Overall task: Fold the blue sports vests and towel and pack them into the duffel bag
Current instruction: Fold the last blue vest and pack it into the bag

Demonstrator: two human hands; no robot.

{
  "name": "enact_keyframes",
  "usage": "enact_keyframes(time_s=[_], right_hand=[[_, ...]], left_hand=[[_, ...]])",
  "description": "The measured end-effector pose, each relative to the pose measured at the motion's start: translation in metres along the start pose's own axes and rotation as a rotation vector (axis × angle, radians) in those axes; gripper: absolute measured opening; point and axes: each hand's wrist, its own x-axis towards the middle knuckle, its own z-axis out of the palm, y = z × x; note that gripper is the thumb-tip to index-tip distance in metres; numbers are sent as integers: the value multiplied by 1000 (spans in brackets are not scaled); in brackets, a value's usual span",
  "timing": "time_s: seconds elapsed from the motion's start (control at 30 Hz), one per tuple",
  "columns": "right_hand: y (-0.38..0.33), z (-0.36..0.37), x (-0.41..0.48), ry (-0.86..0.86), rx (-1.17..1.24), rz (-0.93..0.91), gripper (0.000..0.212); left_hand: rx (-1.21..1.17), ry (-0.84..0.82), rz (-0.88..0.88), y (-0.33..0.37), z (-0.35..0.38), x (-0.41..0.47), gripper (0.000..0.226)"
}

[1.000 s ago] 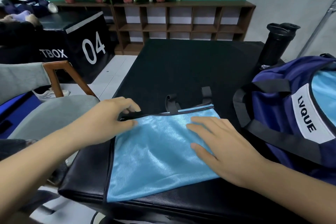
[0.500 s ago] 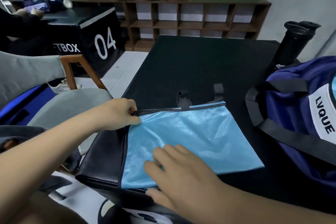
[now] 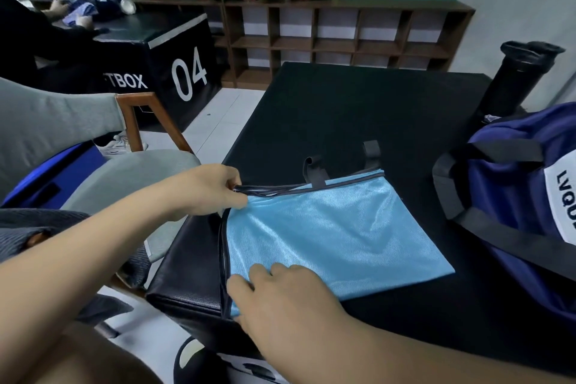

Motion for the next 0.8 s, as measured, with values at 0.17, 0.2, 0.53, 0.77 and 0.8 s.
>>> enact_keyframes(time_s=[0.17,0.2,0.53,0.77,0.8], right_hand=[[14,-33,-6,28,189,-4,41],[20,-43,-8,54,241,20,34],[83,-82,-49,-3,925,504,31],[121,-91,-76,-170,986,623,19],[125,-91,-79,-191,978,626,18]], left_hand=[[-372,-46,-42,9,0,0,21],[-450,-52,-38,14,-1,-1,18],[-985,-187,97,66,12,4,13],[-992,-176,169,94,35,11,17],[-983,-174,175,97,39,12,20]])
